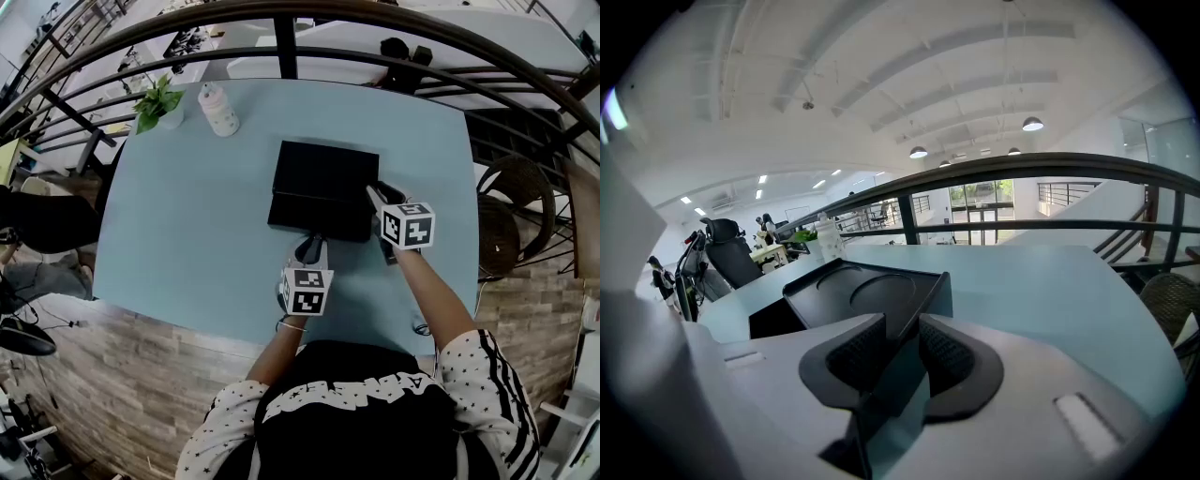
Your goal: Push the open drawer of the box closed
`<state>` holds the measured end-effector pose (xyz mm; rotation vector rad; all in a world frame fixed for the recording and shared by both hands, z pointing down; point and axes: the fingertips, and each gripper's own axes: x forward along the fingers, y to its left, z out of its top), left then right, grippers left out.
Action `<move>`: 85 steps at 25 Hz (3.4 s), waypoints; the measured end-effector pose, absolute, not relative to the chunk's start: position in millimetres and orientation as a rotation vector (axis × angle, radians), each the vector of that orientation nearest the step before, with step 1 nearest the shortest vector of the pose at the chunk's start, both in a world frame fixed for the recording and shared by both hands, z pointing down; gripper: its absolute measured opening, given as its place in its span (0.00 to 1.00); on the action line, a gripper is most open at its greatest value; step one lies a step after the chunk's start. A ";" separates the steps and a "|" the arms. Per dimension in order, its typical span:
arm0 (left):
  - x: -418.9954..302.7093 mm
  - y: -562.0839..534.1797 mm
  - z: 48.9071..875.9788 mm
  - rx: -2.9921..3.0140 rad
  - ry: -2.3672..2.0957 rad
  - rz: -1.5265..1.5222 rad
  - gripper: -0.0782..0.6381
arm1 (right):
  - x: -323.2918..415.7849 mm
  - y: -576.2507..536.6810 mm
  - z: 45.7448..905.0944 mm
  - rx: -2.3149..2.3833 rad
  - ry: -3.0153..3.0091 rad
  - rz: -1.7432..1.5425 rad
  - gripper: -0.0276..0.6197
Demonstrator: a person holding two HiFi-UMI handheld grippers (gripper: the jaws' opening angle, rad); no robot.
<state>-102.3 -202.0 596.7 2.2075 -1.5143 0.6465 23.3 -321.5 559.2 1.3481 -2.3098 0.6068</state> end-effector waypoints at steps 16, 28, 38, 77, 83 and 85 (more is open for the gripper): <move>-95.6 -224.4 599.1 2.230 -1.499 0.667 0.11 | 24.0 -320.4 560.7 1.367 -2.335 0.594 0.19; -93.2 -237.8 598.0 2.229 -1.509 0.662 0.11 | 25.3 -320.4 559.8 1.368 -2.341 0.593 0.19; -90.3 -249.5 599.4 2.230 -1.513 0.669 0.11 | 26.3 -319.8 560.0 1.368 -2.348 0.589 0.19; -88.6 -279.0 599.4 2.223 -1.517 0.663 0.11 | 26.6 -322.3 558.7 1.360 -2.364 0.599 0.20; -89.0 -277.5 600.4 2.237 -1.516 0.644 0.11 | 26.0 -321.6 557.8 1.370 -2.362 0.597 0.20; -88.8 -276.6 601.4 2.239 -1.511 0.633 0.11 | 26.9 -321.1 559.2 1.370 -2.358 0.596 0.20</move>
